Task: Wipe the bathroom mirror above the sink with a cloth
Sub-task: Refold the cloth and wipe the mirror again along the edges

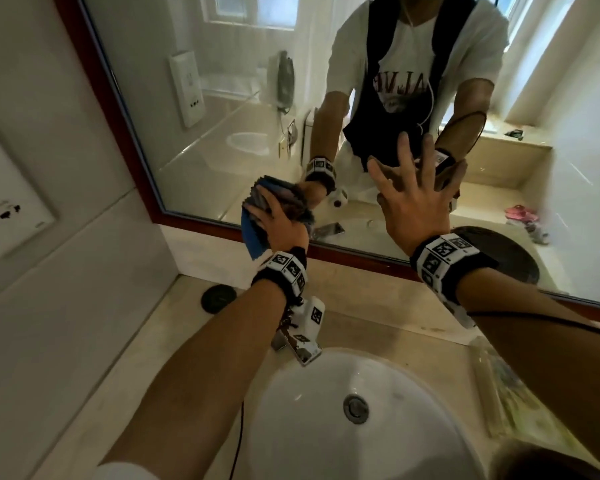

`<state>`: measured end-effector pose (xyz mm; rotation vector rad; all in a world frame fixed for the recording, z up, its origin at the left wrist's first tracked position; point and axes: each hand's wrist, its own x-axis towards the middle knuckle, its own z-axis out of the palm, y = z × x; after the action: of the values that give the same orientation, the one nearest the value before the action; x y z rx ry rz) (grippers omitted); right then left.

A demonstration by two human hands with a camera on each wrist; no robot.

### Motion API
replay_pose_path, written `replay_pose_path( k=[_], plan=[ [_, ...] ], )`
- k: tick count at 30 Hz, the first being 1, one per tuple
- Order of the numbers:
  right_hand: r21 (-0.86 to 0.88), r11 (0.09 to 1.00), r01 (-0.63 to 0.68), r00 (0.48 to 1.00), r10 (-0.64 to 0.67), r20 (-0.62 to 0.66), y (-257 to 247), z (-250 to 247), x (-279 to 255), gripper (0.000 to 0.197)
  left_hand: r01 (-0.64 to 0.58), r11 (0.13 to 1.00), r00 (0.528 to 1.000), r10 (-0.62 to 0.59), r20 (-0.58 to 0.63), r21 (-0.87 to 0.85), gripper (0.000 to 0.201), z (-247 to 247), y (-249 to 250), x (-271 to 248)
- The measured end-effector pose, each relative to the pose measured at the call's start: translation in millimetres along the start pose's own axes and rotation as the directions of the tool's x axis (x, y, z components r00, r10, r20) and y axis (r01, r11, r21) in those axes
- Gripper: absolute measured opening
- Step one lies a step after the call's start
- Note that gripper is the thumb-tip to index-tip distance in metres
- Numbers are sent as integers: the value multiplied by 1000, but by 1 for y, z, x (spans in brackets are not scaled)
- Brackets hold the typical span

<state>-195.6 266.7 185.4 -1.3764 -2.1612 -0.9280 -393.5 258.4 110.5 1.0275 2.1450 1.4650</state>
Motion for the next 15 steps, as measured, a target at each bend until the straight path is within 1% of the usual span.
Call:
replay_pose_path(
  k=[4, 8, 10, 12, 15],
  plan=[
    [1, 1000, 5, 1000, -5, -10, 0, 1, -1, 74, 42, 999, 999, -42, 6, 4, 93, 7, 0, -2],
    [-4, 1000, -2, 1000, 2, -16, 0, 2, -1, 72, 99, 994, 995, -98, 33, -36, 88, 18, 6, -19],
    [-18, 1000, -12, 1000, 12, 0, -2, 2, -1, 75, 116, 992, 993, -114, 35, -59, 85, 25, 11, -29],
    [-25, 999, -24, 999, 24, 21, -3, 2, -1, 76, 117, 990, 992, -113, 61, -77, 86, 28, 16, -36],
    [-58, 998, -34, 999, 36, 28, -4, 0, -1, 71, 84, 994, 992, -77, 104, -69, 86, 29, 16, -40]
  ],
)
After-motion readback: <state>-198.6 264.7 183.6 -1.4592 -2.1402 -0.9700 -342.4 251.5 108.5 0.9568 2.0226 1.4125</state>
